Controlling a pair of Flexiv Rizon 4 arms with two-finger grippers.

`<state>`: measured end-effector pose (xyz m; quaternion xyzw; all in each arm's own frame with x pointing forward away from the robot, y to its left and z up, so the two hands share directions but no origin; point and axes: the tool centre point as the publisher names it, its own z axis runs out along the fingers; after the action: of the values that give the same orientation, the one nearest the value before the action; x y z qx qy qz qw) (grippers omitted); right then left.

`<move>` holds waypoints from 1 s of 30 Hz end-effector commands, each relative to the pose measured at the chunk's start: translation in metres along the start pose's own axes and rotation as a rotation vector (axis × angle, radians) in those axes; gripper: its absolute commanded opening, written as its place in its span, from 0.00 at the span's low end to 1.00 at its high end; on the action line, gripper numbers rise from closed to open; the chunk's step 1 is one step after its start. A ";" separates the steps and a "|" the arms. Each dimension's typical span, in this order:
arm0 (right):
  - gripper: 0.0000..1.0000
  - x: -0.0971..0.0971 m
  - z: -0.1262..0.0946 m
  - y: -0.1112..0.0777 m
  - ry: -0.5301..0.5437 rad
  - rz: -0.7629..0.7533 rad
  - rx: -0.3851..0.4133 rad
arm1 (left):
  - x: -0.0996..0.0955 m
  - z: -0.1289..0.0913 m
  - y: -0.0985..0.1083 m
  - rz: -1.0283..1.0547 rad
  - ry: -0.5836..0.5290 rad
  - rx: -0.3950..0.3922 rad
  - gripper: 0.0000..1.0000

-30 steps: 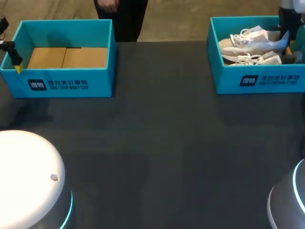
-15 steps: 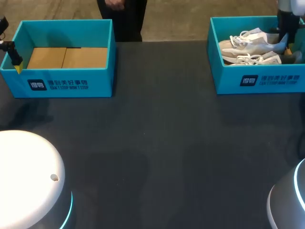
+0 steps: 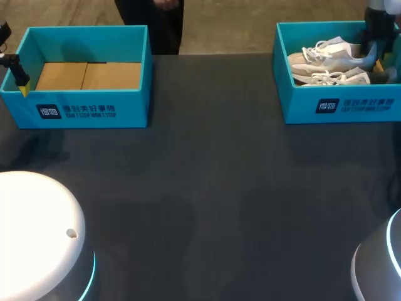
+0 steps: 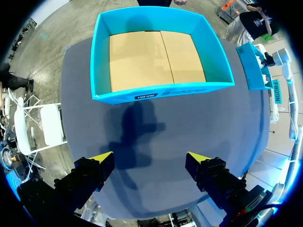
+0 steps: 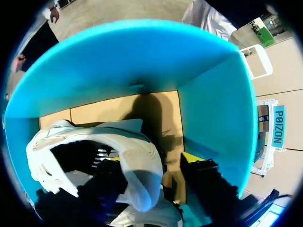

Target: Take the shoe out of the shoebox, open the shoe tongue, remove and reinsert the insole, then place the shoe into the shoebox

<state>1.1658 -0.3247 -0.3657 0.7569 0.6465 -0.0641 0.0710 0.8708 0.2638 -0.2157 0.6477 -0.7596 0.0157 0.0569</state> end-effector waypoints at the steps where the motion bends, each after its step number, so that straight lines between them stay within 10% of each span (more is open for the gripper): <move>1: 1.00 -0.003 -0.016 -0.001 0.006 0.006 0.008 | 0.000 0.000 0.001 -0.001 -0.002 0.000 1.00; 30: 1.00 0.008 -0.148 -0.087 0.105 0.019 0.020 | 0.000 0.000 0.001 -0.001 -0.002 0.000 1.00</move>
<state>1.1167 -0.2844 -0.2307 0.7650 0.6417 -0.0536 0.0024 0.8708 0.2638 -0.2156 0.6477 -0.7596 0.0157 0.0569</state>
